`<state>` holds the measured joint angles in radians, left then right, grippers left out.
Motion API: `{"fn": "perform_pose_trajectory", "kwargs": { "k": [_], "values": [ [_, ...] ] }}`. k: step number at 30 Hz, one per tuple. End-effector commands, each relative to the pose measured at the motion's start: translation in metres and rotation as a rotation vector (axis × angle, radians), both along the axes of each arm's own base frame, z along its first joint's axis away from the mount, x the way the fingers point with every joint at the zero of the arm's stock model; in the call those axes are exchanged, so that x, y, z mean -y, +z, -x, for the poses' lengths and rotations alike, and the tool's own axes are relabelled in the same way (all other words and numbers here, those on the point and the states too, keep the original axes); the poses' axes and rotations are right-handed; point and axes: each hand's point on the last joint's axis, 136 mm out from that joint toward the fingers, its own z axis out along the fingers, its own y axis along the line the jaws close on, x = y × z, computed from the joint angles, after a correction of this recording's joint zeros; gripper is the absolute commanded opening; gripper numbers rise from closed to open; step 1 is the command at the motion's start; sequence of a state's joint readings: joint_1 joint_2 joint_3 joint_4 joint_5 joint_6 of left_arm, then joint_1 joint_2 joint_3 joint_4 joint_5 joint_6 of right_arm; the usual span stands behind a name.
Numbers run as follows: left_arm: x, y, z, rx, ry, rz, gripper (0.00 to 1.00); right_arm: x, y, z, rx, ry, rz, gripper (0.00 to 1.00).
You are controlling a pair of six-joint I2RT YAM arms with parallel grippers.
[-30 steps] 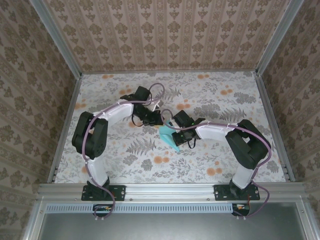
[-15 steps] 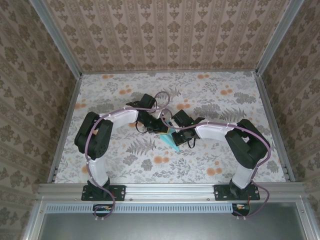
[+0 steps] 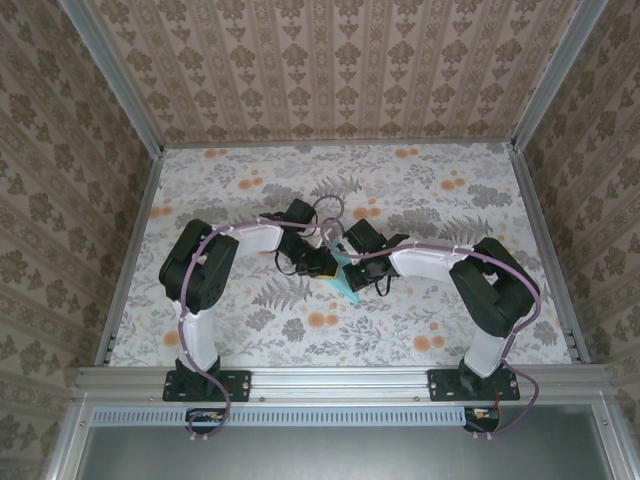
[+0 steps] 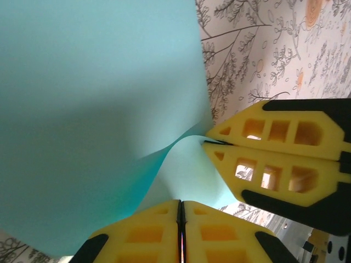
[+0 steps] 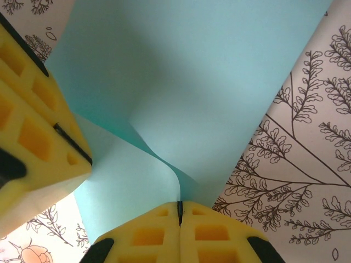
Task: Fold a paper plane with a square sheet of paper (fold left side to right side)
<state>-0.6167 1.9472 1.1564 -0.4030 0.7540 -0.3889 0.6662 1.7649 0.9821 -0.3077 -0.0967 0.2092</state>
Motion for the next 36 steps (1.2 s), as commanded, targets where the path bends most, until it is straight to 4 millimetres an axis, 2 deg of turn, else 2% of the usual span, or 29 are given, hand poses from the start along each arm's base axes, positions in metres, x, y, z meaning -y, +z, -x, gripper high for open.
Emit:
{"fn": "perform_pose_trajectory", "kwargs": {
  "k": [1,25,36],
  "values": [
    [-0.005,-0.014,0.005,-0.017,0.003,-0.035,0.10,0.014,-0.029,0.031,-0.131,0.031,0.089,0.00],
    [-0.019,-0.030,0.011,-0.029,0.004,-0.107,0.10,0.015,-0.032,0.031,-0.140,0.033,0.103,0.00],
    [-0.026,-0.044,0.013,-0.041,0.010,-0.153,0.09,0.014,-0.032,0.030,-0.140,0.031,0.100,0.00]
  ]
}}
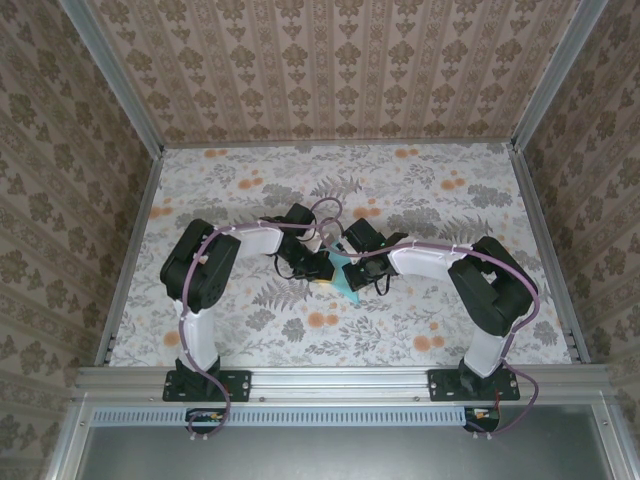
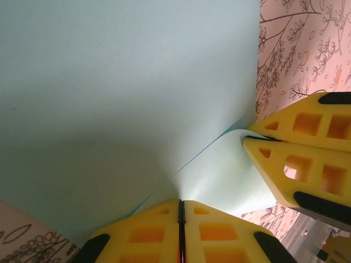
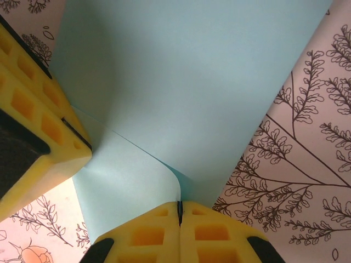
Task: Fold a paper plane with a square sheet of paper (fold left side to right side)
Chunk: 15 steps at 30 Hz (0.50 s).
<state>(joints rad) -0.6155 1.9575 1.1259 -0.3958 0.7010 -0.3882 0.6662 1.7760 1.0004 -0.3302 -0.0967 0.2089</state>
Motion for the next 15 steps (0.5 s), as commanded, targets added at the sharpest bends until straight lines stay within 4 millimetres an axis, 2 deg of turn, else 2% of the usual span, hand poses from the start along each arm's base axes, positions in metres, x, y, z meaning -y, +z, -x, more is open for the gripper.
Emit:
{"fn": "perform_pose_trajectory", "kwargs": {
  "k": [1,9,11,15],
  "values": [
    [-0.017,-0.028,0.012,-0.049,-0.004,-0.096,0.09,0.014,-0.031,0.030,-0.127,0.026,0.087,0.00],
    [-0.028,-0.039,0.017,-0.052,0.003,-0.151,0.08,0.007,-0.013,0.017,-0.095,-0.045,0.015,0.00],
    [-0.030,-0.040,0.018,-0.052,0.003,-0.162,0.08,0.004,-0.004,0.012,-0.080,-0.070,-0.019,0.09],
    [-0.034,-0.046,0.021,-0.059,0.005,-0.187,0.08,0.000,0.019,0.005,-0.055,-0.114,-0.092,0.15]
  ]
}}
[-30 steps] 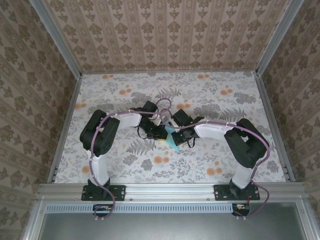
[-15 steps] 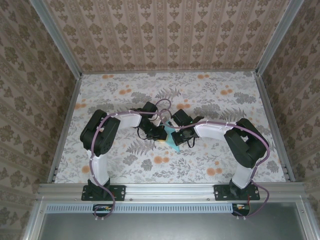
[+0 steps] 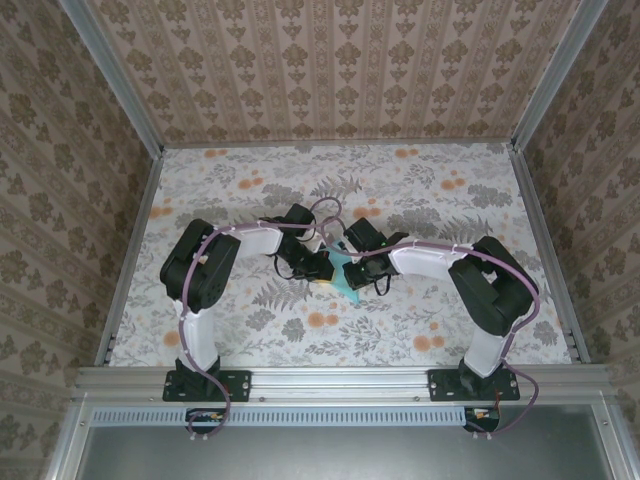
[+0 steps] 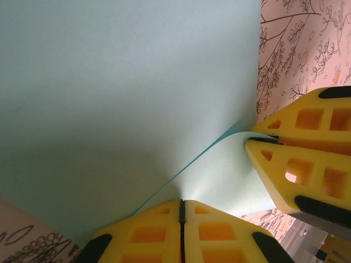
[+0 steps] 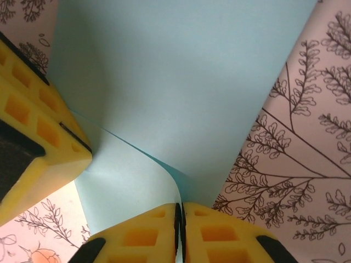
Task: Fold a paper plane with a square sheet of paper (fold left side to right side)
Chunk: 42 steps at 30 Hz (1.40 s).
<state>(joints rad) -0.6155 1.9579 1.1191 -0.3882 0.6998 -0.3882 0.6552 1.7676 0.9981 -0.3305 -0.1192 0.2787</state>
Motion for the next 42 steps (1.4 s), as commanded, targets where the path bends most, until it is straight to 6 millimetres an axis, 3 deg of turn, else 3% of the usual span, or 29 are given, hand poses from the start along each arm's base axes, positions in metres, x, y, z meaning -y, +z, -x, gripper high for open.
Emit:
{"fn": "perform_pose_trajectory", "kwargs": {
  "k": [1,3,6,10,14,18,27,42],
  "values": [
    [-0.034,-0.045,0.021,-0.060,0.005,-0.191,0.08,0.000,0.021,0.005,-0.021,-0.059,-0.072,0.18],
    [-0.034,-0.045,0.021,-0.058,0.005,-0.194,0.08,0.002,0.031,0.007,-0.017,-0.086,-0.095,0.24],
    [-0.034,-0.045,0.021,-0.054,0.004,-0.199,0.07,0.003,0.044,0.015,-0.036,-0.130,-0.138,0.26],
    [-0.035,-0.046,0.021,-0.051,-0.003,-0.208,0.07,-0.003,0.052,0.031,-0.114,-0.224,-0.237,0.17],
    [-0.037,-0.046,0.021,-0.049,-0.005,-0.216,0.07,-0.022,0.055,0.041,-0.165,-0.275,-0.330,0.06],
    [-0.036,-0.046,0.021,-0.046,-0.007,-0.216,0.07,-0.041,0.048,0.040,-0.192,-0.287,-0.345,0.01],
    [-0.035,-0.045,0.020,-0.042,-0.009,-0.216,0.07,-0.048,0.025,0.028,-0.214,-0.331,-0.310,0.00],
    [-0.035,-0.046,0.020,-0.045,-0.014,-0.222,0.07,-0.040,0.007,0.025,-0.231,-0.373,-0.232,0.00]
  ]
}}
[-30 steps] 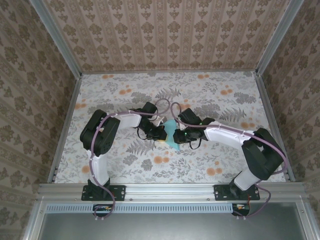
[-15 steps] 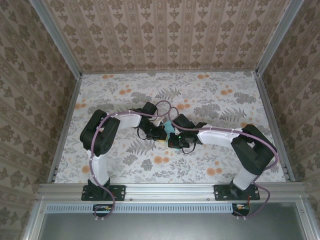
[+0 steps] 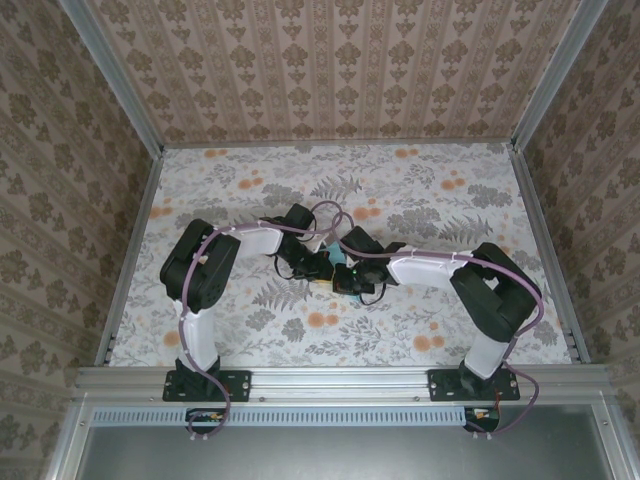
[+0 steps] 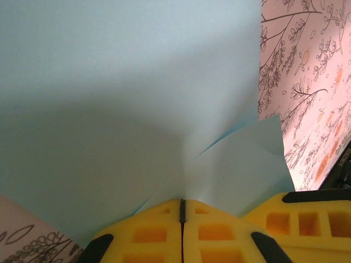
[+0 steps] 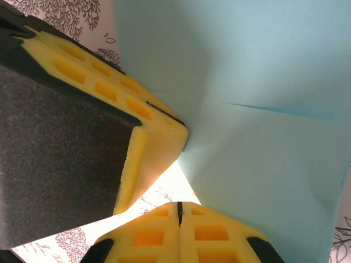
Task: Fold a paper plane with a square sheet of paper (fold left side to right side)
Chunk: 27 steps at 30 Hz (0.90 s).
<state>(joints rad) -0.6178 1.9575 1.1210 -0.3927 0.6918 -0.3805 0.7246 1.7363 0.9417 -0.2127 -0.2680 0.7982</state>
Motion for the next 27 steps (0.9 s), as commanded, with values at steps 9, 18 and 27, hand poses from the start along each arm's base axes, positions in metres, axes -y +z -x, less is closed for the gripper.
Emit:
{"fn": "perform_pose_trajectory", "kwargs": {
  "k": [9,18,27],
  "values": [
    [-0.036,-0.046,0.020,-0.052,-0.012,-0.224,0.07,0.018,-0.014,0.004,-0.074,-0.076,0.098,0.00],
    [-0.038,-0.047,0.021,-0.052,-0.014,-0.233,0.07,0.028,-0.023,0.011,-0.111,-0.080,0.154,0.00],
    [-0.040,-0.049,0.020,-0.048,-0.019,-0.247,0.06,0.039,-0.018,0.017,-0.121,-0.076,0.193,0.00]
  ]
}}
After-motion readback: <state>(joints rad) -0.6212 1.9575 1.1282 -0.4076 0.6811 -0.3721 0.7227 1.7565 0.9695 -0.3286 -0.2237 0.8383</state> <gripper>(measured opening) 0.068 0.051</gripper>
